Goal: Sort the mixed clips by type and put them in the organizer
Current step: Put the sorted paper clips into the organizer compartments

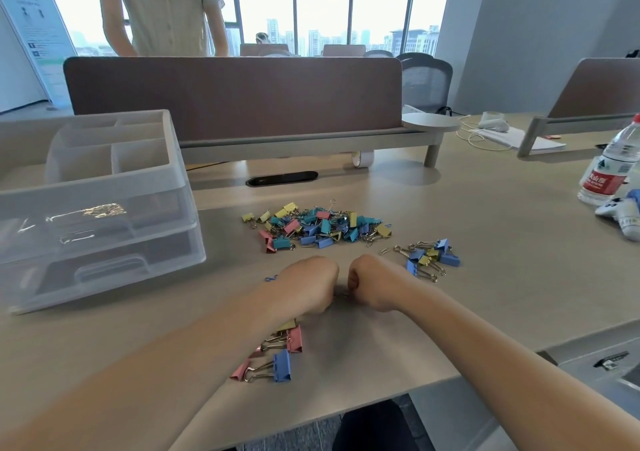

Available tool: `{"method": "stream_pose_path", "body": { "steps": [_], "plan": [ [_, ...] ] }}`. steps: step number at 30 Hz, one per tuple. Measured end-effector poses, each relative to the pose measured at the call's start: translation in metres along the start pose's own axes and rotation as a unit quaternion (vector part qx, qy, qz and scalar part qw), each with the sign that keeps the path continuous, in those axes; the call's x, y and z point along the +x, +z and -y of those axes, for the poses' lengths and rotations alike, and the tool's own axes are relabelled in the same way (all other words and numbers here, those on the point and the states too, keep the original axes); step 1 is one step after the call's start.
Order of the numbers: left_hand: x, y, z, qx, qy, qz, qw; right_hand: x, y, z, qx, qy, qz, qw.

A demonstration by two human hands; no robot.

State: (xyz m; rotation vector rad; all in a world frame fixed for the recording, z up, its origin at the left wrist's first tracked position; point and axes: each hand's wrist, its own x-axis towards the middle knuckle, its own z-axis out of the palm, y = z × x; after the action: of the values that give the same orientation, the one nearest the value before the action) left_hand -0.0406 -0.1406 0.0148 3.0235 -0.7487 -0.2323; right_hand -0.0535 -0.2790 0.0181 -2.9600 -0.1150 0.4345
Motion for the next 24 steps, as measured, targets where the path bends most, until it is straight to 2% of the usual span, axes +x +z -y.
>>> {"method": "stream_pose_path", "body": {
  "steps": [9, 19, 24],
  "plan": [
    [0.004, -0.003, -0.002, -0.027, -0.02, 0.049, 0.998, 0.004, -0.003, 0.005, -0.019, 0.001, 0.028, 0.999],
    [-0.005, -0.003, 0.003, -0.05, -0.007, 0.038, 0.998, -0.007, -0.004, 0.007, -0.023, -0.009, 0.032, 0.999],
    [-0.007, -0.009, 0.014, -0.128, -0.015, 0.025, 0.991, -0.014, -0.005, 0.001, 0.016, -0.022, 0.005, 1.0]
  ]
}}
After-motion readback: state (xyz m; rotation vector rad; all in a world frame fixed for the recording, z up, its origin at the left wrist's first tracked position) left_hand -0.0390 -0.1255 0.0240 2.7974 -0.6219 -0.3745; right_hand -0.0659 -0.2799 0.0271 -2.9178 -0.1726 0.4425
